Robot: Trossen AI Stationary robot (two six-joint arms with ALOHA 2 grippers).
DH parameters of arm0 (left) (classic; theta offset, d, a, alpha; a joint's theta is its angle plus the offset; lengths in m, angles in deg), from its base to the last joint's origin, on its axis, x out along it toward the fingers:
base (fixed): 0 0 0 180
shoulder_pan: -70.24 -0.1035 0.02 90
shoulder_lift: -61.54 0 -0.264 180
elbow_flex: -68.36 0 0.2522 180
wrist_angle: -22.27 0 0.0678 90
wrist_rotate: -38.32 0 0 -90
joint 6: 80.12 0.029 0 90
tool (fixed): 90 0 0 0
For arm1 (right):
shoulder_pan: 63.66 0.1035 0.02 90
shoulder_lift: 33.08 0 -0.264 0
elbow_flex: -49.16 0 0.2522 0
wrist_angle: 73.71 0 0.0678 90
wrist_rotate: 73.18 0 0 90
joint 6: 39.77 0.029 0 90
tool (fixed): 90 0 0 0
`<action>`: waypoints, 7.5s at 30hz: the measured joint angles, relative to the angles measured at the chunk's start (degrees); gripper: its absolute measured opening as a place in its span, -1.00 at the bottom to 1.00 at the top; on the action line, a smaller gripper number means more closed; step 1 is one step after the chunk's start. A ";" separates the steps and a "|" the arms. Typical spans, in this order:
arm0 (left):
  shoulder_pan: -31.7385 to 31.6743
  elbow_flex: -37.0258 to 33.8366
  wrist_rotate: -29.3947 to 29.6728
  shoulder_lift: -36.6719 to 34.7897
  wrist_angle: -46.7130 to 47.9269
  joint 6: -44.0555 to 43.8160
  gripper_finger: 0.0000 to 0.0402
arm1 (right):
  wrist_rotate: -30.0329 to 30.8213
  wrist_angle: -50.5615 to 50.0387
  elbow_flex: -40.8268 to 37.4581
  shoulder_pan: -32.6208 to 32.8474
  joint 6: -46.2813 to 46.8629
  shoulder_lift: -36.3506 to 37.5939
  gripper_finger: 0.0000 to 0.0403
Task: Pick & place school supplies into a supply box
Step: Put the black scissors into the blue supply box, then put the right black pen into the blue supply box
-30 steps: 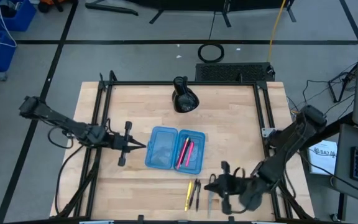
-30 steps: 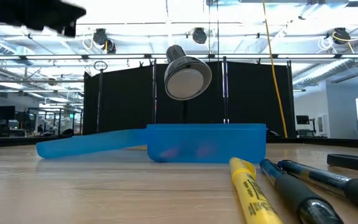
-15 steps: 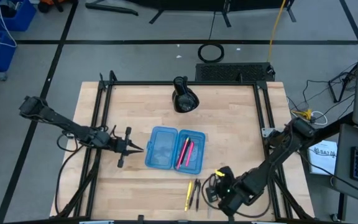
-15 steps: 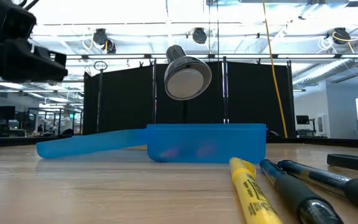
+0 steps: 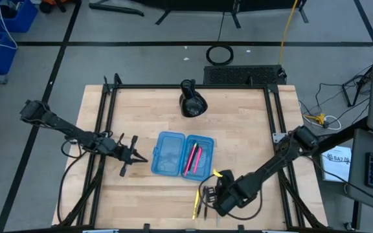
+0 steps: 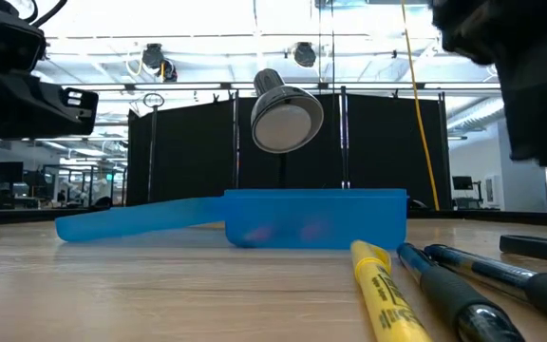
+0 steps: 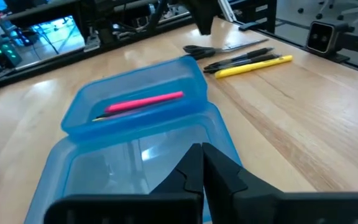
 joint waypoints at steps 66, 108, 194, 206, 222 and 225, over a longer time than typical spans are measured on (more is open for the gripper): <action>0.00 0.07 -0.30 0.04 -0.48 -1.70 -0.83 | -15.19 2.36 -14.38 -9.05 -26.22 -4.72 -0.76; 0.00 0.07 -0.30 0.04 -0.50 -3.35 -0.82 | 14.94 23.44 -14.33 -14.27 -26.30 18.88 -0.90; 0.00 0.07 -0.15 0.04 1.34 -3.52 -0.82 | 28.89 51.90 -7.60 3.05 -36.86 10.09 -0.95; -0.04 0.07 1.87 0.04 0.72 -6.43 -0.82 | 21.24 15.74 32.04 1.04 -33.14 -8.85 -1.00; 0.00 0.07 0.84 0.04 1.51 -6.52 -0.82 | -10.38 -16.64 30.29 -2.98 -8.97 -13.99 -1.00; 0.00 0.07 0.82 0.04 1.77 -6.52 -0.82 | -11.86 -12.39 26.80 -2.93 -8.07 -14.01 -1.00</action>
